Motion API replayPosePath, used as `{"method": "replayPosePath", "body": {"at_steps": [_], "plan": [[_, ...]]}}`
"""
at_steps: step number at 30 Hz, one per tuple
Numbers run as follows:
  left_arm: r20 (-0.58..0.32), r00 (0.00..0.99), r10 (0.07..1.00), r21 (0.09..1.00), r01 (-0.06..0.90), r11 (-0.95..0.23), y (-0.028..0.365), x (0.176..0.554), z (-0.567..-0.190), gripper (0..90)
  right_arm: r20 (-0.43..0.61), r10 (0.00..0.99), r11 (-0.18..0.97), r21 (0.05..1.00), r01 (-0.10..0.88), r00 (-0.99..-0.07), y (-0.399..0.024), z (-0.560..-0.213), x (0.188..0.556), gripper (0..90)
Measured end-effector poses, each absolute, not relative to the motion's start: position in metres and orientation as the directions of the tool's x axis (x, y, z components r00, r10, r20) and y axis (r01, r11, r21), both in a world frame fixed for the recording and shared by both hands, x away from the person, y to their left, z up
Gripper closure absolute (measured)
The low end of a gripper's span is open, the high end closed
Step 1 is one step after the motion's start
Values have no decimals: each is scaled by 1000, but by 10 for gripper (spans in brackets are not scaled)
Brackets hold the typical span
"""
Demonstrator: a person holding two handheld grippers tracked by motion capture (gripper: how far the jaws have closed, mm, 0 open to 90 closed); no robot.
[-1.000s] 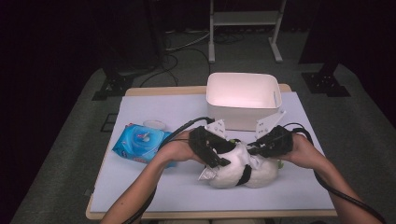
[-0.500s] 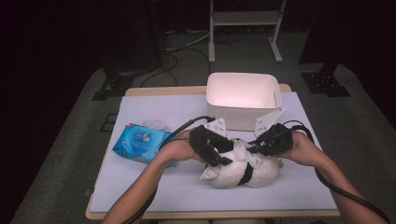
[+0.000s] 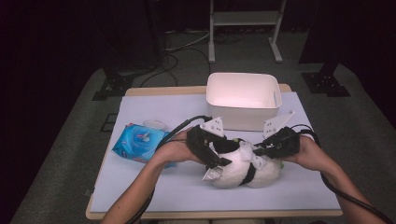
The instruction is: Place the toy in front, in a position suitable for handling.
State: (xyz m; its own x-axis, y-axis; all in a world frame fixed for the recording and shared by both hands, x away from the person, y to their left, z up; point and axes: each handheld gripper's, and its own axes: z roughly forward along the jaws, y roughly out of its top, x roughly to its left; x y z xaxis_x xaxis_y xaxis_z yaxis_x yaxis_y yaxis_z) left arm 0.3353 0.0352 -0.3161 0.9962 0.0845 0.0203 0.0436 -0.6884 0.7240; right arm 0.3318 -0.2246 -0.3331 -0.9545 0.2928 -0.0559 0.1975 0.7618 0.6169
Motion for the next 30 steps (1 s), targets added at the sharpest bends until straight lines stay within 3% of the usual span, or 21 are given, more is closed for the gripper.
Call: {"method": "replayPosePath", "body": {"at_steps": [14,30], "plan": [[-29,993,117,721,102,-686,40,334,-329,120,-60,346,727,648,227,-936,-244,-336,328,793],[-90,992,88,707,126,-696,30,333,-351,104,-47,387,688,680,254,-921,-263,-339,322,793]]}}
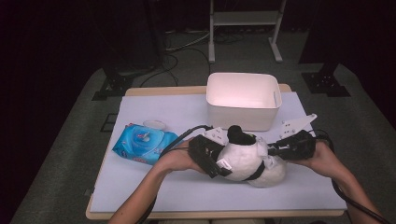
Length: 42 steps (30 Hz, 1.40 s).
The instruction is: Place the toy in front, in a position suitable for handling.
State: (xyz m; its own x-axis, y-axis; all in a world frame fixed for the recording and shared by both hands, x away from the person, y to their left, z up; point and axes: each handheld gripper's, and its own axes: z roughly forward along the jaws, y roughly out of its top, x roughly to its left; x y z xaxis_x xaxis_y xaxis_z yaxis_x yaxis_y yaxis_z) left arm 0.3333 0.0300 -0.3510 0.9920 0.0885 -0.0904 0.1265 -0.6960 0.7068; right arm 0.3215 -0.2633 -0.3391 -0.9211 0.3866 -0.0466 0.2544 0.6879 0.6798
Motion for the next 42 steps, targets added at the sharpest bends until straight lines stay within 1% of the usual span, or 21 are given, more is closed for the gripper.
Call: {"method": "replayPosePath", "body": {"at_steps": [3,5,7,8,10,13,22,29,31,35,42], "plan": [[-97,990,100,705,139,-695,28,337,-351,96,-43,388,681,687,254,-921,-265,-340,321,793],[-100,991,90,707,134,-694,29,338,-350,152,-56,385,681,691,242,-921,-265,-341,319,794],[-106,990,90,705,139,-695,30,340,-349,228,-43,384,671,699,247,-922,-265,-341,319,794],[-118,989,94,700,149,-699,31,340,-349,251,-36,388,663,705,252,-921,-266,-341,318,794],[-116,988,100,694,153,-704,32,341,-347,292,-23,384,648,718,252,-923,-265,-342,319,794],[-118,988,97,702,152,-696,35,343,-346,314,-20,382,635,732,247,-924,-264,-343,318,794],[-108,988,110,723,154,-674,37,349,-336,337,22,404,562,783,267,-915,-268,-343,321,794],[-58,991,116,721,123,-682,48,348,-311,357,22,384,559,790,252,-923,-257,-342,322,795],[-61,991,121,722,128,-680,52,348,-308,366,31,373,555,793,250,-927,-253,-343,323,794],[-52,993,104,710,110,-696,53,345,-309,368,38,358,560,791,248,-933,-250,-345,323,794],[-40,995,89,719,90,-689,45,339,-312,362,14,363,584,776,239,-932,-257,-331,321,794]]}}
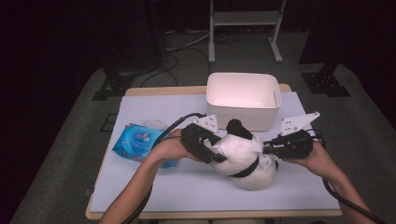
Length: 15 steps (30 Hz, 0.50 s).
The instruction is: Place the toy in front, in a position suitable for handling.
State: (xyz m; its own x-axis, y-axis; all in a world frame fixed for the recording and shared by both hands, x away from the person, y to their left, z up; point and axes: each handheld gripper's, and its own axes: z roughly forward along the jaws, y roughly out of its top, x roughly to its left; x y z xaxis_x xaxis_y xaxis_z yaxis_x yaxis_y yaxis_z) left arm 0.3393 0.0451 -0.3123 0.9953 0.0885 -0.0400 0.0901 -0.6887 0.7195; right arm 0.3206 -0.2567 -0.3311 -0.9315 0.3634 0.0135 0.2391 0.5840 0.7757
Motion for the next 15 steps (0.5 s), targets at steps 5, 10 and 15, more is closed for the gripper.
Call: {"method": "replayPosePath", "body": {"at_steps": [5,10,15], "plan": [[-18,997,80,716,69,-695,40,336,-308,359,-17,354,592,778,210,-935,-259,-316,317,794],[-12,997,77,712,62,-700,36,335,-306,359,-41,345,608,771,190,-938,-256,-307,318,794],[-7,997,76,710,59,-702,33,334,-305,358,-75,330,638,752,164,-941,-249,-294,319,794]]}}
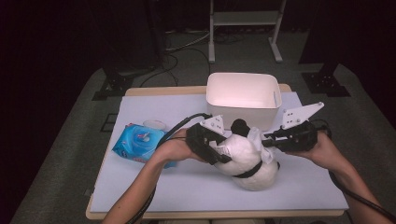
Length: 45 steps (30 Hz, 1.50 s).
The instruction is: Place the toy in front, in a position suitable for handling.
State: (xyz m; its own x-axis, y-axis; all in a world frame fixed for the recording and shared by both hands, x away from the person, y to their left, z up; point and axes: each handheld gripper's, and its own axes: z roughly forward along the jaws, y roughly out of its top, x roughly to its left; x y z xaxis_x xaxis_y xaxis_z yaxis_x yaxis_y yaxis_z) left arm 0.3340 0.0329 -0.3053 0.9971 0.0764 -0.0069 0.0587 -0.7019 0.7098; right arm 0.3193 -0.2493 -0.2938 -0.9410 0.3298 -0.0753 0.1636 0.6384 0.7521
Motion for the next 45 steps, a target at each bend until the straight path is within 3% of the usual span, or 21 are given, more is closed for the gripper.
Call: {"method": "replayPosePath", "body": {"at_steps": [20,34,42,45], "plan": [[39,999,30,697,-6,-717,10,327,-296,349,-134,265,691,717,91,-955,-220,-258,323,792],[6,998,70,714,45,-699,12,332,-303,190,-132,312,690,712,130,-941,-239,-271,321,798],[12,998,60,725,32,-688,11,332,-306,189,-131,318,688,714,133,-939,-245,-273,319,799],[14,999,51,733,25,-680,9,332,-306,246,-123,316,684,717,136,-941,-246,-271,318,799]]}}
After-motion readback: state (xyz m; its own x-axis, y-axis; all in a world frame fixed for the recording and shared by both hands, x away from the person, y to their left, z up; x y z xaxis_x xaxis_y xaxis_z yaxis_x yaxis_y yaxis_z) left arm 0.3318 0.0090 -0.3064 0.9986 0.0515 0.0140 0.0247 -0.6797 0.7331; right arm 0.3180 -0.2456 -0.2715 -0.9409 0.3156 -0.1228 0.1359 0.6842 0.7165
